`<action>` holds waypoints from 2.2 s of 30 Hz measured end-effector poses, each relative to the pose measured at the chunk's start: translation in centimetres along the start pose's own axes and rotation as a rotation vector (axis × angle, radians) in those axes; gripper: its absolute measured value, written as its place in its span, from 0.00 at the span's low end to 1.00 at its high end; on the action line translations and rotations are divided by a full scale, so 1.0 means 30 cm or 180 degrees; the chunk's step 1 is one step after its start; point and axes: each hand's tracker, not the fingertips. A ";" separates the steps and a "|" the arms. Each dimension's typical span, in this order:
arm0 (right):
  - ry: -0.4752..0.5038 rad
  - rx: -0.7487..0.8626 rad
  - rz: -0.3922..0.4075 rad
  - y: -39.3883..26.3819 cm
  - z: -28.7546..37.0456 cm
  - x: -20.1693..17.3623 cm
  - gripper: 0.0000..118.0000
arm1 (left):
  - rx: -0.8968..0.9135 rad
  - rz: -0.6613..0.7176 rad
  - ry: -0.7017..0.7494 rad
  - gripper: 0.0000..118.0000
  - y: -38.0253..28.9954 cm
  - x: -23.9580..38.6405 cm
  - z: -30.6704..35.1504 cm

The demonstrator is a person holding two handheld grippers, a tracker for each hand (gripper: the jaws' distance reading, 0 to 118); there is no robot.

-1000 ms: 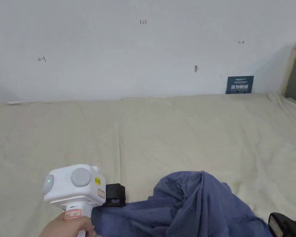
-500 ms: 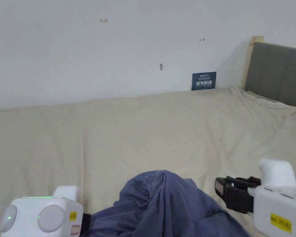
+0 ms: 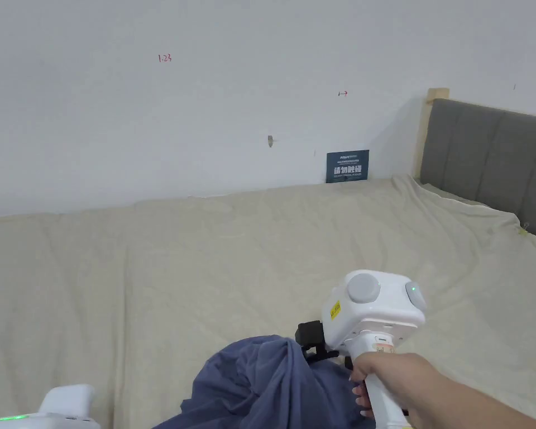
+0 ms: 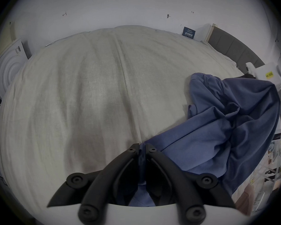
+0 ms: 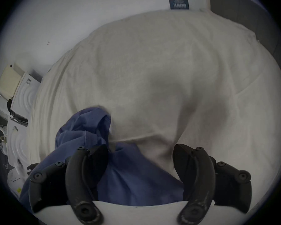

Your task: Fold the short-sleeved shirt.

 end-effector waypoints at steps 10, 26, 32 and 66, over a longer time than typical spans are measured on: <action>-0.0328 0.0330 0.1030 -0.098 0.114 -0.060 0.05 | 0.0019 0.0167 -0.0066 0.05 0.008 -0.019 0.021; 0.0138 0.1512 0.0622 -0.197 0.966 0.107 0.05 | 0.0953 0.0234 0.0131 0.05 0.156 -0.148 0.733; 0.0185 0.1795 0.0644 -0.147 1.216 0.034 0.05 | 0.1368 0.0191 0.0249 0.05 0.268 -0.165 0.999; -0.0312 0.1811 0.0867 -0.018 0.640 -0.001 0.05 | 0.1140 0.0743 0.0183 0.05 0.319 -0.335 0.513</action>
